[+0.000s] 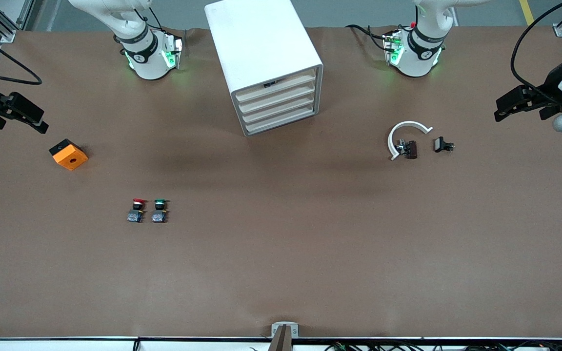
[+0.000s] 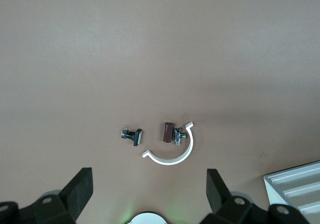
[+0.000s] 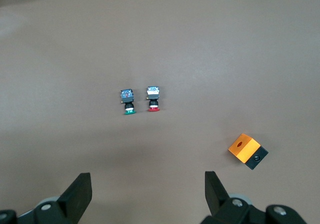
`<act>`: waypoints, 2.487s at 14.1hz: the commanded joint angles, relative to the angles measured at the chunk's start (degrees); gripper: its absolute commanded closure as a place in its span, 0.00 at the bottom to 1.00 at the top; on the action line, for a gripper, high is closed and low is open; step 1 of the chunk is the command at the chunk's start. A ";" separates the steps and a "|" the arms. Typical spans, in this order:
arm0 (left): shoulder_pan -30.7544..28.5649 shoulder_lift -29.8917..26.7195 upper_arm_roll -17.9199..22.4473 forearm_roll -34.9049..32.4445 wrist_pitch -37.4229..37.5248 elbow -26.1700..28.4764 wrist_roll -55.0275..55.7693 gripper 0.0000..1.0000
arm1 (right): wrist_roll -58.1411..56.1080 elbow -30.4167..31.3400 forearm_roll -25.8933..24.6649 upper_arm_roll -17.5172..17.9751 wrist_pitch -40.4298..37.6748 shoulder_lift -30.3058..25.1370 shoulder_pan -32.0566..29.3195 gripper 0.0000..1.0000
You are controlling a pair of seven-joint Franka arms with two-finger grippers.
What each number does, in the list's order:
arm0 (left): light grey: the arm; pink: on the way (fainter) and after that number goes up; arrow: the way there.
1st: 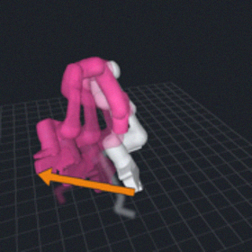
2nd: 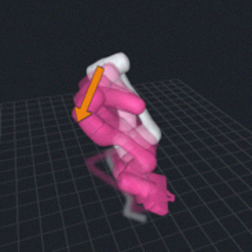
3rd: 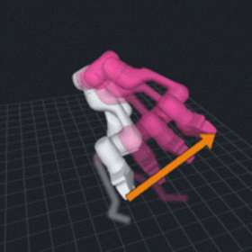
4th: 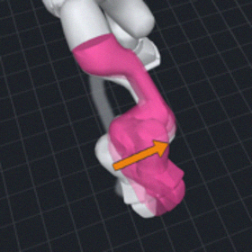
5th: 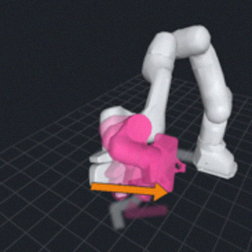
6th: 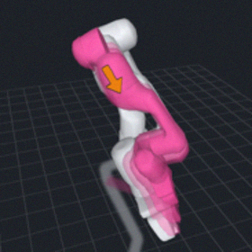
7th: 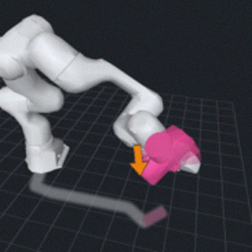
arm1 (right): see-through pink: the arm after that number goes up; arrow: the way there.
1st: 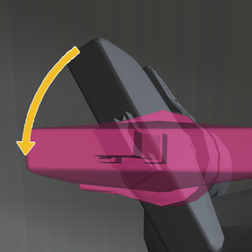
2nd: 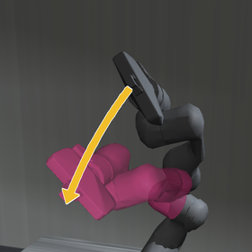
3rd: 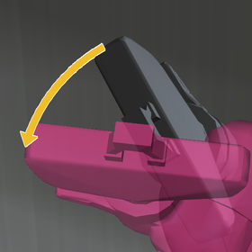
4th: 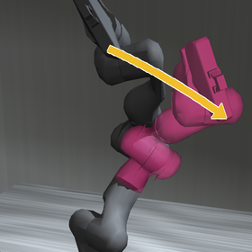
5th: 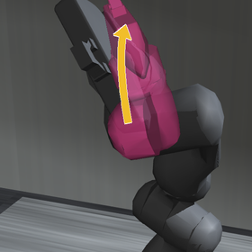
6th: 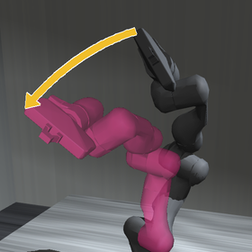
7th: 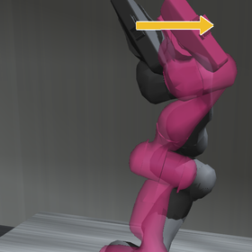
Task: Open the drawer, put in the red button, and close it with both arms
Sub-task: 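Move the left gripper from rest toward the white drawer cabinet, then grip the top drawer with the left gripper while the right gripper reaches the red button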
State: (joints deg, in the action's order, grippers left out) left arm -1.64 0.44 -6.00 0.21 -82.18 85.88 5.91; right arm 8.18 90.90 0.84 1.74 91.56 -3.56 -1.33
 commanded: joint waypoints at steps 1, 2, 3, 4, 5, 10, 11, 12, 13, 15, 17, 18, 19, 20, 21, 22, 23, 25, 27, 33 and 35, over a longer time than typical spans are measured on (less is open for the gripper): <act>-0.12 0.18 -0.41 -1.18 0.88 -0.54 0.24 0.00 | 0.00 -1.52 -0.67 0.37 -0.94 0.66 -0.43 0.00; -0.12 0.26 -0.50 -1.18 0.88 -0.62 0.15 0.00 | 0.00 -1.43 -0.67 0.37 -0.94 0.66 -0.43 0.00; -0.03 0.52 -0.50 -1.18 0.88 -0.88 0.24 0.00 | 0.00 -1.43 -0.67 0.37 -0.94 0.66 -0.43 0.00; 0.06 1.05 -0.41 -1.18 0.88 -0.89 0.24 0.00 | -0.09 -1.43 -0.67 0.37 -1.03 0.66 -0.51 0.00; -0.03 2.01 -0.41 -1.18 0.80 -0.89 0.15 0.00 | -0.09 -1.43 -0.67 0.37 -1.03 0.66 -0.52 0.00; 1.63 9.92 -1.29 -0.30 0.88 -0.53 -0.02 0.00 | 0.08 -1.25 -0.67 0.46 -1.03 0.75 -0.17 0.00; 1.99 12.28 -1.38 -0.13 0.88 -0.53 0.15 0.00 | 0.08 -1.25 -0.58 0.37 -0.94 0.75 -0.16 0.00; 2.51 14.48 -1.47 -0.04 0.71 -0.53 0.15 0.00 | 0.17 -1.25 -0.67 0.46 -0.94 0.75 -0.25 0.00; 3.13 16.76 -1.38 0.92 0.36 -0.53 0.76 0.00 | 0.17 -1.25 -0.67 0.46 -0.94 0.75 -0.34 0.00; 3.13 21.16 -1.38 4.60 -0.78 -0.53 6.10 0.00 | 0.26 -1.25 -0.58 0.46 -0.94 0.84 -0.08 0.00; 4.61 24.59 -1.38 9.08 -2.27 -0.53 15.57 0.00 | 0.26 -1.25 -0.58 0.55 -0.94 1.37 0.10 0.00; 6.72 25.65 -1.29 9.54 -2.72 -0.62 21.80 0.00 | 0.26 -1.25 -0.58 0.55 -0.94 1.37 0.45 0.00; 8.91 26.97 -1.29 9.54 -2.98 -0.71 28.91 0.00 | 0.35 -1.25 -0.58 0.55 -0.94 1.54 0.45 0.00; 11.02 28.29 -1.29 9.72 -3.16 -0.80 35.59 0.00 | 0.26 -1.43 -0.58 0.55 -0.85 2.24 0.54 0.00; 12.78 29.69 -1.38 9.89 -3.77 -0.88 41.84 0.00 | 0.43 -1.78 -0.58 0.55 -0.85 2.77 0.54 0.00; 14.72 31.19 -1.38 11.11 -5.34 -0.89 49.56 0.00 | 0.44 -1.78 -0.40 0.55 -0.85 2.86 0.54 0.00; 16.30 32.77 -1.38 12.69 -7.01 -0.89 55.47 0.00 | 0.44 -1.78 -0.05 0.55 -0.77 3.03 0.54 0.00; 20.17 35.41 -1.29 16.29 -10.79 -0.89 66.89 0.00 | 0.26 -1.78 0.30 0.64 -0.77 4.00 0.63 0.00; 22.37 37.87 -1.38 20.15 -12.29 -0.97 78.67 0.00 | -0.18 -1.78 0.04 0.64 -0.94 5.23 2.89 0.00; 25.27 42.36 -1.38 31.25 -10.64 -0.36 101.23 0.00 | -0.18 -1.52 -0.75 0.55 -4.81 9.00 4.67 0.00; 28.08 43.67 -1.38 38.67 -9.40 1.13 102.27 0.00 | -0.35 -1.34 -2.76 0.55 -4.55 12.51 4.76 0.00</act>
State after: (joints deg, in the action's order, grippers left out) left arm 23.59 43.02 -7.80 33.11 -92.64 86.37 106.01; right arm 8.06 90.78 0.43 2.42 87.53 5.20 3.14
